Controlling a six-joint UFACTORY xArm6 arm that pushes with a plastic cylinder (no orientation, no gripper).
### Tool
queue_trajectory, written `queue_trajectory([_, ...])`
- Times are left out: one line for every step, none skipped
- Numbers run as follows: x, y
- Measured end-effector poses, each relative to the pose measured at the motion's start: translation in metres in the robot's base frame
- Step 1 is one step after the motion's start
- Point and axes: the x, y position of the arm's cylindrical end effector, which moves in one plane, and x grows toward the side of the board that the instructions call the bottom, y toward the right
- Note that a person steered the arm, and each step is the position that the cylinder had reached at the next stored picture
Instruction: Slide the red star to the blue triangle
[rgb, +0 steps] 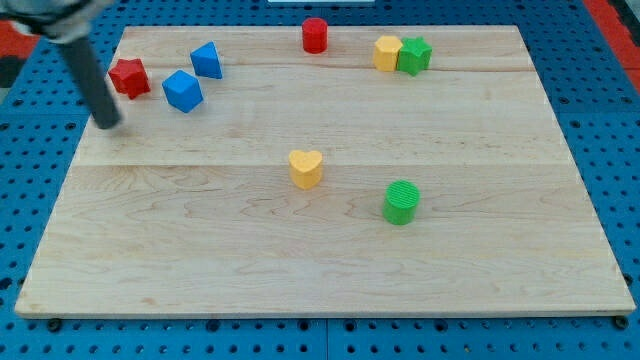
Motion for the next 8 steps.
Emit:
queue_trajectory([-0.005,-0.008])
queue_trajectory([-0.024,-0.009])
queue_trajectory([-0.028,-0.008])
queue_trajectory([-0.038,0.014])
queue_trajectory([-0.069,0.013])
queue_trajectory([-0.075,0.043])
queue_trajectory([-0.075,0.095])
queue_trajectory([-0.076,0.113])
